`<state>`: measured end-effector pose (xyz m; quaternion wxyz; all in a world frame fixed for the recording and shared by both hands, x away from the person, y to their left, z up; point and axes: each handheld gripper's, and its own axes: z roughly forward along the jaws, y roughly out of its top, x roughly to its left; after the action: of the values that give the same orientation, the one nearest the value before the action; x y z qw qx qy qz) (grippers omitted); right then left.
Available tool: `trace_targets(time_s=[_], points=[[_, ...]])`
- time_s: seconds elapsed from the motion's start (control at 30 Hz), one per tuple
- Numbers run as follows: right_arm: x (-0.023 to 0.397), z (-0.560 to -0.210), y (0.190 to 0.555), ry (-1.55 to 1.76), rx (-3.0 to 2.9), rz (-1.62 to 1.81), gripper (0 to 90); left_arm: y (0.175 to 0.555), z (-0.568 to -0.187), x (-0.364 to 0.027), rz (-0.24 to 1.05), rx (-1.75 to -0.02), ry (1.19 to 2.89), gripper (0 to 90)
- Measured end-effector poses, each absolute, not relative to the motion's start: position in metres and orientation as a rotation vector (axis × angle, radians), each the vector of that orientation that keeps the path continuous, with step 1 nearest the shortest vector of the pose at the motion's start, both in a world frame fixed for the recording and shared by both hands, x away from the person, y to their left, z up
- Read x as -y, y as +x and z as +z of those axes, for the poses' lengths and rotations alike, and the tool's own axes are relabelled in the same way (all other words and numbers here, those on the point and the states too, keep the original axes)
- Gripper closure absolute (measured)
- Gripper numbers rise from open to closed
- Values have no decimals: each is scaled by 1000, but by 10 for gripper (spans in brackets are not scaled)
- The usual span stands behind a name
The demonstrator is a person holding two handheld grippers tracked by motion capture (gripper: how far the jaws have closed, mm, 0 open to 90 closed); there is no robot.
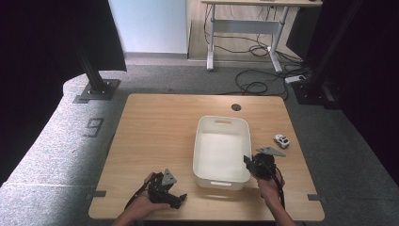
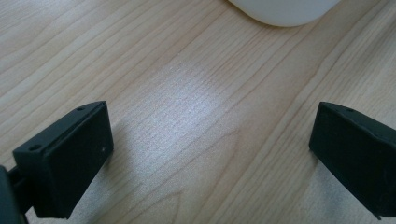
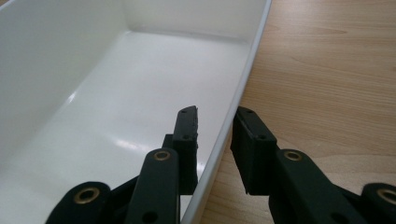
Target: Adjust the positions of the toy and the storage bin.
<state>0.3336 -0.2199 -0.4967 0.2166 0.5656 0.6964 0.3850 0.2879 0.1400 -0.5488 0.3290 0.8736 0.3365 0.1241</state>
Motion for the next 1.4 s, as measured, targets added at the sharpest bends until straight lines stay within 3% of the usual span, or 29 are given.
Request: trace_targets(time_s=[1.4], points=[[203,-498,342,1533,-1949,1104,691,288,-549,-140,324,-880,2286,0]])
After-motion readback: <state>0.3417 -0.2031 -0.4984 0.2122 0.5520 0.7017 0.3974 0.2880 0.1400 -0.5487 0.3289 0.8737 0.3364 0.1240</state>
